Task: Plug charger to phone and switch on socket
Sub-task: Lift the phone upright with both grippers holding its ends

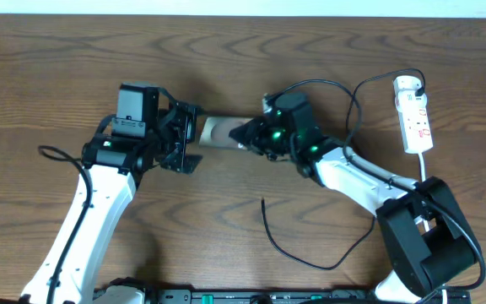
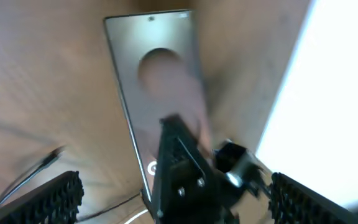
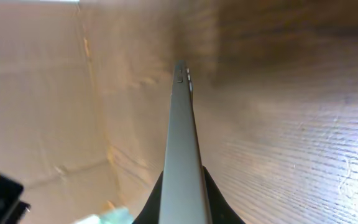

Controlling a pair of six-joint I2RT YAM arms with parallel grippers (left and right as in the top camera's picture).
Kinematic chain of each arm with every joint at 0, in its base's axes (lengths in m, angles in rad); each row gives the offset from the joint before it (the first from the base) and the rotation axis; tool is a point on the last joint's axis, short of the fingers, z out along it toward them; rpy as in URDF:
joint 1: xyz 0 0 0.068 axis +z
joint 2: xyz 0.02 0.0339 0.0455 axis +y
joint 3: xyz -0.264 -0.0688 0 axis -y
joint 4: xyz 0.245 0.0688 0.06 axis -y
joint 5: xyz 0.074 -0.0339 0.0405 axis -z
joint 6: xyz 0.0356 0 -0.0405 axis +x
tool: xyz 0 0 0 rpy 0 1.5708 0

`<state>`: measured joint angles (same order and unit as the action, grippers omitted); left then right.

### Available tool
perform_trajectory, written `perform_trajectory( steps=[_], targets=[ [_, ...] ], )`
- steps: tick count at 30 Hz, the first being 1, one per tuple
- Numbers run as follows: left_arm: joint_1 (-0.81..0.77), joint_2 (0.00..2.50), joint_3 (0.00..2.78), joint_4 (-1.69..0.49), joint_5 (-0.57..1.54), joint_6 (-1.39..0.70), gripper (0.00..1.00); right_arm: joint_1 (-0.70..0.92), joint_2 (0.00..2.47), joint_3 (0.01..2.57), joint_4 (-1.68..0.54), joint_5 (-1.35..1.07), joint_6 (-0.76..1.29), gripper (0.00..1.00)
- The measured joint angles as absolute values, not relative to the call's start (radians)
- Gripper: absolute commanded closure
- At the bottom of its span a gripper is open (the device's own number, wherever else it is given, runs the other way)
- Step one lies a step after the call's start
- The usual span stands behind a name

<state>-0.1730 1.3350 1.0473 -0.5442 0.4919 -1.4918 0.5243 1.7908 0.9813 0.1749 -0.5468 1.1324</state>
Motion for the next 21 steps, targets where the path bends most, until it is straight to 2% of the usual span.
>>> perform_trajectory(
  steps=[4, 11, 15, 21],
  targets=[
    [-0.173, 1.325, 1.048, -0.49, 0.491, -1.412, 0.07, 0.484, 1.791, 0.981, 0.237, -0.569, 1.296, 0.99],
    [-0.173, 1.325, 1.048, -0.344, 0.477, -1.299, 0.07, 0.469, 1.792, 0.981, 0.476, -0.615, 1.616, 0.99],
    [-0.173, 1.325, 1.048, -0.21, 0.465, -1.27, 0.07, 0.469, 1.792, 0.981, 0.549, -0.625, 1.746, 0.99],
    [-0.173, 1.325, 1.048, -0.175, 0.455, -1.253, 0.07, 0.47, 1.792, 0.981, 0.649, -0.632, 1.861, 0.99]
  ],
)
